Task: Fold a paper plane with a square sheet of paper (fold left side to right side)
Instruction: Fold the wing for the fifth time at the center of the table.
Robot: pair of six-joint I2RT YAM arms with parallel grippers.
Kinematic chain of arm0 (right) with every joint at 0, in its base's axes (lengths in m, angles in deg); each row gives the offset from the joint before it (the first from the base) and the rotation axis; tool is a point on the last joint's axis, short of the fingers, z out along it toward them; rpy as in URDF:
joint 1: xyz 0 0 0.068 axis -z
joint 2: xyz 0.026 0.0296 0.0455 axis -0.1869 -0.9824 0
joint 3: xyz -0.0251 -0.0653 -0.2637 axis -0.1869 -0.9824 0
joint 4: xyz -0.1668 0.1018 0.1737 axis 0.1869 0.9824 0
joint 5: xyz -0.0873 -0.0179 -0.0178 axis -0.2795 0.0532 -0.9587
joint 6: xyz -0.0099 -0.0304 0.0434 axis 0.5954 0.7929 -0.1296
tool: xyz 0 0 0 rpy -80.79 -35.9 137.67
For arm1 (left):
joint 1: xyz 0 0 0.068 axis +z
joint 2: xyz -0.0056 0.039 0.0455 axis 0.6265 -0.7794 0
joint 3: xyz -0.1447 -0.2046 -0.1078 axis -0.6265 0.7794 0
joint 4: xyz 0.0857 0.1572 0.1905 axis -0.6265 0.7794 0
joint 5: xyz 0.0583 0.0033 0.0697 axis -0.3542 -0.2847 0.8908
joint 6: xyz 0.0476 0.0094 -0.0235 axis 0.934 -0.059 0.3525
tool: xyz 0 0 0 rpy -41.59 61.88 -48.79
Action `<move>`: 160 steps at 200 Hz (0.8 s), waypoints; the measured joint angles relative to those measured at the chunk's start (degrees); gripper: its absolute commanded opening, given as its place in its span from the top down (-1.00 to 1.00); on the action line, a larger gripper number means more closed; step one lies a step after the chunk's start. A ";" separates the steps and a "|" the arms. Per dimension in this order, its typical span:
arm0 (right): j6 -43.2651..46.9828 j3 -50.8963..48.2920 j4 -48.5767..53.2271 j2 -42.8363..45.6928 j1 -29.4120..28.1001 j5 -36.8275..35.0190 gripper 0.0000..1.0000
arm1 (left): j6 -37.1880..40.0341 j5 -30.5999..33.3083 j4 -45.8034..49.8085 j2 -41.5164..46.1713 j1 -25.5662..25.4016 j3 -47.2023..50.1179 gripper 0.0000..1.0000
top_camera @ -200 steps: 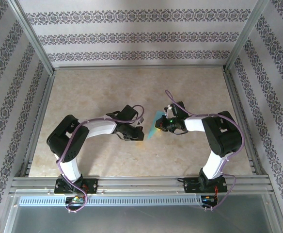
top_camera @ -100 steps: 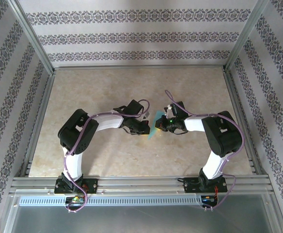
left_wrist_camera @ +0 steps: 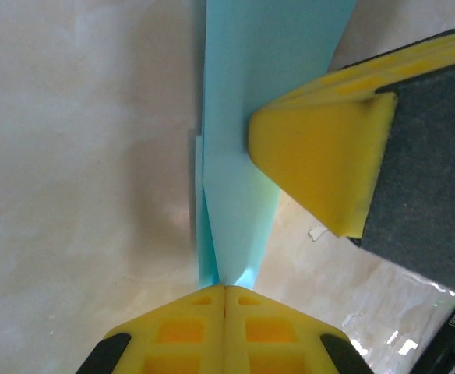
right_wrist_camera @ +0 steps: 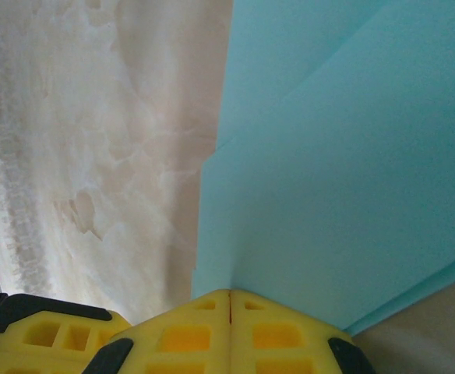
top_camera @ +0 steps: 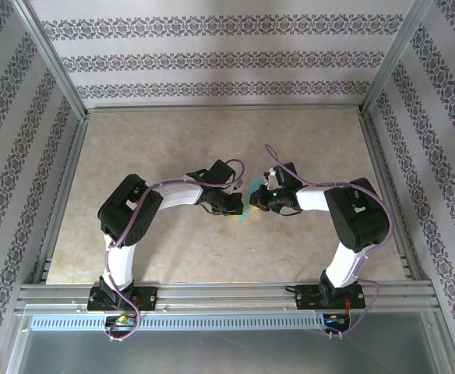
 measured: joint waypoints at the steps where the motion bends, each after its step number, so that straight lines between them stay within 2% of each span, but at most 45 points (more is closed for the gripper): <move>1: 0.00 0.00 0.00 0.00 0.00 0.00 1.00 | 0.02 0.07 0.07 -0.04 -0.02 -0.04 1.00; 51: -0.26 0.11 1.22 0.72 0.00 -0.66 1.00 | 1.18 6.99 4.59 -0.85 -2.62 -2.97 1.00; 93: -0.63 0.02 4.98 4.72 0.15 -2.64 1.00 | 1.38 13.20 8.57 -1.09 -5.01 -5.33 1.00; 160: -3.50 -2.58 4.50 8.02 -1.16 -2.75 1.00 | 1.55 16.02 11.17 -1.60 -5.95 -7.06 1.00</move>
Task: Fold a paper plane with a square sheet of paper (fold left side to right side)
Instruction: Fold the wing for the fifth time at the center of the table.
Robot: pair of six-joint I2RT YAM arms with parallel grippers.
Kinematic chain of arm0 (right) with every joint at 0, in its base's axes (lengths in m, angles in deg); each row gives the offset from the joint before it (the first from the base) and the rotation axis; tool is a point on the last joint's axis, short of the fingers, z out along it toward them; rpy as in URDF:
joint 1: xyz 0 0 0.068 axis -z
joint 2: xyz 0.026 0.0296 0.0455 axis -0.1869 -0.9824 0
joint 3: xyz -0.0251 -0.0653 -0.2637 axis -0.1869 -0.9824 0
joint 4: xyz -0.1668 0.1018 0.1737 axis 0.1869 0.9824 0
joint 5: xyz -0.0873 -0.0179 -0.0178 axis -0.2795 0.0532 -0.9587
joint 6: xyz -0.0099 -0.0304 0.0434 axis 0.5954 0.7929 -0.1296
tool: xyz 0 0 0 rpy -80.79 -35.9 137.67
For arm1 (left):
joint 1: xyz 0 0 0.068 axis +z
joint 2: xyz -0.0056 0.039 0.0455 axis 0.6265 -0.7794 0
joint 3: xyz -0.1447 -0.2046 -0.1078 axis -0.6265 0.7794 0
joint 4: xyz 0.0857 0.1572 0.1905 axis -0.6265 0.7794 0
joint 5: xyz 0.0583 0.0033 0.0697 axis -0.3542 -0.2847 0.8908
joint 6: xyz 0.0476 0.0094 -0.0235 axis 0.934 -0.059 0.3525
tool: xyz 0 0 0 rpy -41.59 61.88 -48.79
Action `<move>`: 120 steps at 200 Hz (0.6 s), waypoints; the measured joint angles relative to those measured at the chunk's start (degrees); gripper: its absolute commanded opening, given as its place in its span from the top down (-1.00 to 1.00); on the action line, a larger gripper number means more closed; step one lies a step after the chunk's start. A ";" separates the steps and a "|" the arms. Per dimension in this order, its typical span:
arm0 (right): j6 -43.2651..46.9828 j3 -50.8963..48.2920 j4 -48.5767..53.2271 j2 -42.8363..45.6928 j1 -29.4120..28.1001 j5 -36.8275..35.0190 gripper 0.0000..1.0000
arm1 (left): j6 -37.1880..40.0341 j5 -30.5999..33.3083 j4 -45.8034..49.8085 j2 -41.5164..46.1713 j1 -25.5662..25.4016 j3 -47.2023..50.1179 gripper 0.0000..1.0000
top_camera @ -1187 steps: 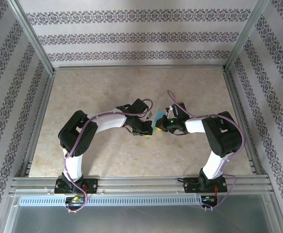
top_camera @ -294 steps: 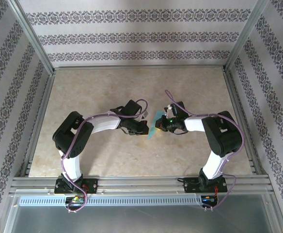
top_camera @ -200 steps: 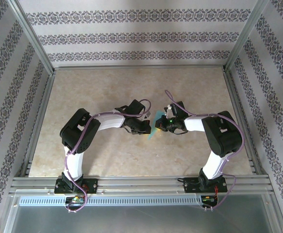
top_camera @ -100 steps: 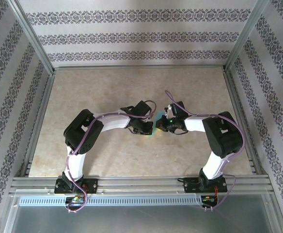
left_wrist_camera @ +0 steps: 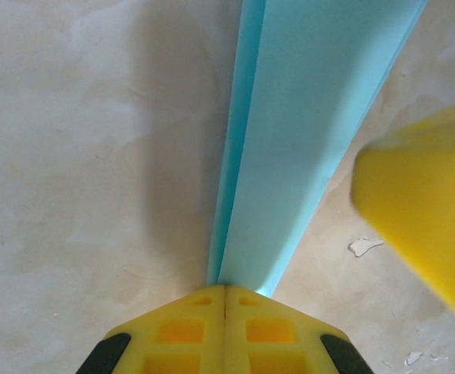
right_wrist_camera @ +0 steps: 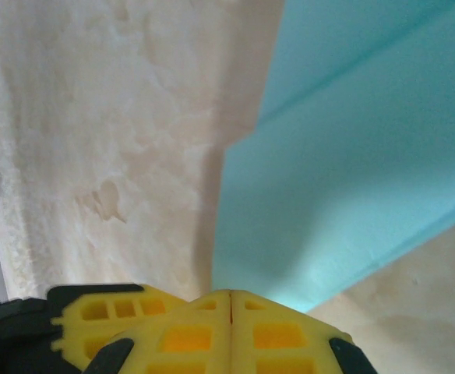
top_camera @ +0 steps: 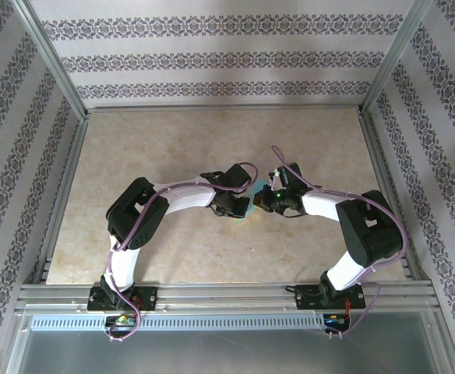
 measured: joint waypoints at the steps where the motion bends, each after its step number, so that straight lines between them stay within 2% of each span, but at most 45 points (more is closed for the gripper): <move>1: -0.04 -0.04 -0.02 -0.02 -0.07 0.00 1.00 | 0.02 0.02 0.02 -0.02 0.00 -0.02 1.00; 78: -1.66 -0.15 -1.97 -1.79 -2.03 0.13 1.00 | 0.02 0.46 0.76 -0.22 -0.17 -0.52 1.00; 120: -0.76 1.42 -1.68 -3.56 1.14 -0.13 1.00 | 0.02 0.46 0.81 -0.24 -0.17 -0.55 1.00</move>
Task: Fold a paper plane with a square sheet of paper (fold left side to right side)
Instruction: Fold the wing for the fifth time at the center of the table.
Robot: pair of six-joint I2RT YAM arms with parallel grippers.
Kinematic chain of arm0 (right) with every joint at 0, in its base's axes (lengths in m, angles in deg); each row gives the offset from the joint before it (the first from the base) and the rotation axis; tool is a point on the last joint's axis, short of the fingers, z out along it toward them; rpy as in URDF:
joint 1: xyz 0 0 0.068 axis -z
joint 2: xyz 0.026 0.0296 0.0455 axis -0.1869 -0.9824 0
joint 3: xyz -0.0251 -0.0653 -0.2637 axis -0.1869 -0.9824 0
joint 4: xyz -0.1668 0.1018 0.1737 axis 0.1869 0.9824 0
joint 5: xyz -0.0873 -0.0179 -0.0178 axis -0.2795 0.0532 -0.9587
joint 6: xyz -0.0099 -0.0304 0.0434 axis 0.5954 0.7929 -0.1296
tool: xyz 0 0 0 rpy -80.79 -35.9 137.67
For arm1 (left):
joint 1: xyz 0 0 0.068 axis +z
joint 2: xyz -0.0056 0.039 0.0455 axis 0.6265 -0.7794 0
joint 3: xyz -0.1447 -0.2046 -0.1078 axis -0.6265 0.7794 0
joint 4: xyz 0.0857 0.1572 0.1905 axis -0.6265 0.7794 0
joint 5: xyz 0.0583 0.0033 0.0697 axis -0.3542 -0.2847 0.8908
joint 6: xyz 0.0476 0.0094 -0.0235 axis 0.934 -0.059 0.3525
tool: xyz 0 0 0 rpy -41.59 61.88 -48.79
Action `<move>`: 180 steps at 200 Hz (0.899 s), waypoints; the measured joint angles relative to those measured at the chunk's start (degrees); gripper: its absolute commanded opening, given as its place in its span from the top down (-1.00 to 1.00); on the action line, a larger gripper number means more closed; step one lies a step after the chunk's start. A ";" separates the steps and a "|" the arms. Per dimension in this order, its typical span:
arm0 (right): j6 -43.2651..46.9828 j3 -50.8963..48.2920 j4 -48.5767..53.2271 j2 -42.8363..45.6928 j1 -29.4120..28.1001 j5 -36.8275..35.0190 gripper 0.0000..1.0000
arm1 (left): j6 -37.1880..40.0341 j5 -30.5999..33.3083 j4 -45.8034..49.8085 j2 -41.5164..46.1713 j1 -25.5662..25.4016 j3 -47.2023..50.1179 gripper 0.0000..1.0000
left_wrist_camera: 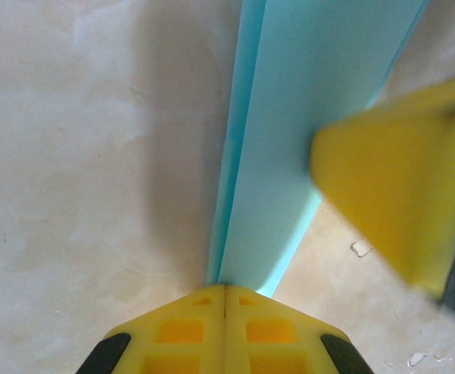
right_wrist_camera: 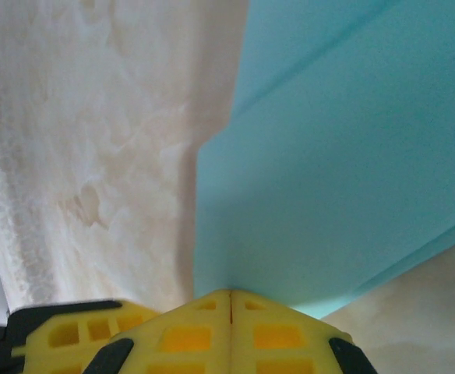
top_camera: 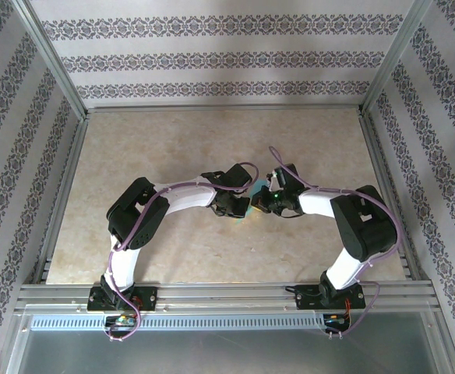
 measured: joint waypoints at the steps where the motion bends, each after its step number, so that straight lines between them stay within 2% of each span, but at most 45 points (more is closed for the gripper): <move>1: 0.02 0.07 0.04 -0.04 0.09 0.00 1.00 | 0.00 0.02 0.00 0.02 0.00 0.00 1.00; 62: 3.82 3.43 1.20 -3.50 5.05 -0.42 1.00 | 0.00 0.00 0.02 0.00 0.00 0.00 1.00; 120: 5.66 4.15 1.68 -4.81 5.79 0.35 1.00 | 0.00 -0.46 0.04 0.04 0.15 -0.09 1.00; 180: 6.71 2.97 -0.35 -4.72 5.81 0.79 1.00 | 0.63 -7.74 -1.05 4.61 1.95 -0.31 1.00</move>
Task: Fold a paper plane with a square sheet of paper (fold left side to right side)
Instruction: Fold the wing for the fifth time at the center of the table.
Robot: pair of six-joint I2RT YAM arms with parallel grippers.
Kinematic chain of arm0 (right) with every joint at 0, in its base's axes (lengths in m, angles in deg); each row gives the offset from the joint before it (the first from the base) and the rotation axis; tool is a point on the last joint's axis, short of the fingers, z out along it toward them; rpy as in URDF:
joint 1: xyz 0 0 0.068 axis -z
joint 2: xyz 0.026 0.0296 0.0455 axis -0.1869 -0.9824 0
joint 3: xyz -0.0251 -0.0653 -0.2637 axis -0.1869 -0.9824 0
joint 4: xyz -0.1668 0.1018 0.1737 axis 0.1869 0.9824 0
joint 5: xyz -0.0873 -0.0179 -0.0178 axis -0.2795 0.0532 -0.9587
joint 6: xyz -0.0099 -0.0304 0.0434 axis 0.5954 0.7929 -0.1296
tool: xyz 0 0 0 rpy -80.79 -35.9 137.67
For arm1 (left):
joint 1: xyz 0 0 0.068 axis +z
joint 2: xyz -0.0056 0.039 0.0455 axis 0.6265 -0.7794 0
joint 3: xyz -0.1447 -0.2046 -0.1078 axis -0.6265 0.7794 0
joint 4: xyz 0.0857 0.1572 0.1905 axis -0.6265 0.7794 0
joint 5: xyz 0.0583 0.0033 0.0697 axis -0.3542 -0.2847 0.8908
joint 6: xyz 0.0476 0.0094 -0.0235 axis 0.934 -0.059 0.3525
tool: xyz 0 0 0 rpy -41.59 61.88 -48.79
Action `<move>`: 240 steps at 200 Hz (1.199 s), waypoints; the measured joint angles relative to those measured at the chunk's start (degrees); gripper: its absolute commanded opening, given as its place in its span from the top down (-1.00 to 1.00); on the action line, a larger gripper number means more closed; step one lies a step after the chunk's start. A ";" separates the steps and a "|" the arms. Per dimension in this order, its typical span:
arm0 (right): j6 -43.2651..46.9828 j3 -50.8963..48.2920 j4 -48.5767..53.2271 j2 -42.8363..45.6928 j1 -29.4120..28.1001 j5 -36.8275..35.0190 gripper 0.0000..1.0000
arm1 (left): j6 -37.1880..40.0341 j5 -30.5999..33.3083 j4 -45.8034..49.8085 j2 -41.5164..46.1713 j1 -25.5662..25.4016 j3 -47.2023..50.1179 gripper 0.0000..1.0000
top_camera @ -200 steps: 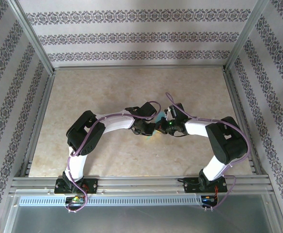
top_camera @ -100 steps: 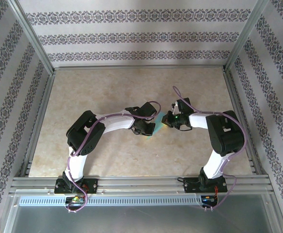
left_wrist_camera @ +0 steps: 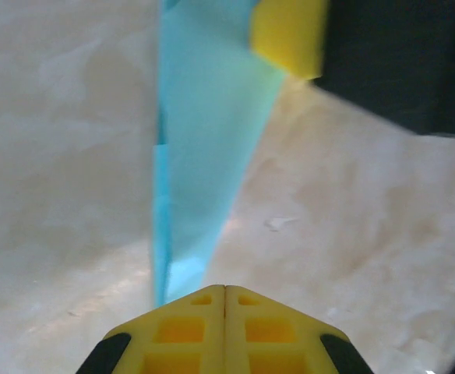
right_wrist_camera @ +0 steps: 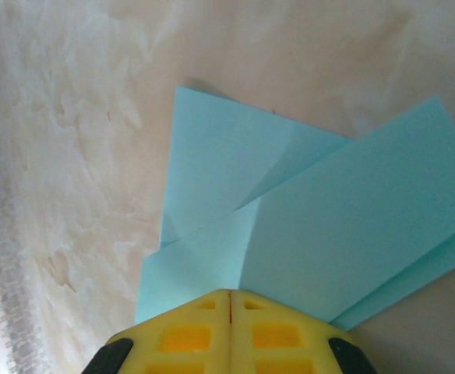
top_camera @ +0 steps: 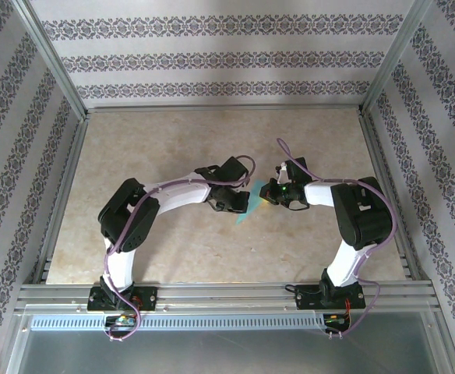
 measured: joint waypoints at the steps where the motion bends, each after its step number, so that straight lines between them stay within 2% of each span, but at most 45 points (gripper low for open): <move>1: 0.02 -0.02 0.00 0.00 0.00 0.00 1.00 | 0.02 -0.39 -0.26 0.07 0.02 0.00 1.00; 32: 0.13 -0.35 -0.59 0.09 0.00 0.02 1.00 | -0.39 -7.30 -5.66 -0.31 0.74 0.00 1.00; 64: 0.13 -0.35 -0.61 0.09 0.00 0.11 1.00 | -0.72 -11.06 -9.16 -3.76 1.53 -0.70 1.00; 124: 0.15 -0.35 -0.61 0.09 -0.02 0.11 1.00 | -0.90 -13.07 -10.23 -9.42 3.41 -2.08 1.00; 240: 0.17 -0.35 -0.57 0.09 -0.04 0.00 1.00 | 0.74 -14.12 -10.67 -11.47 3.43 -2.78 1.00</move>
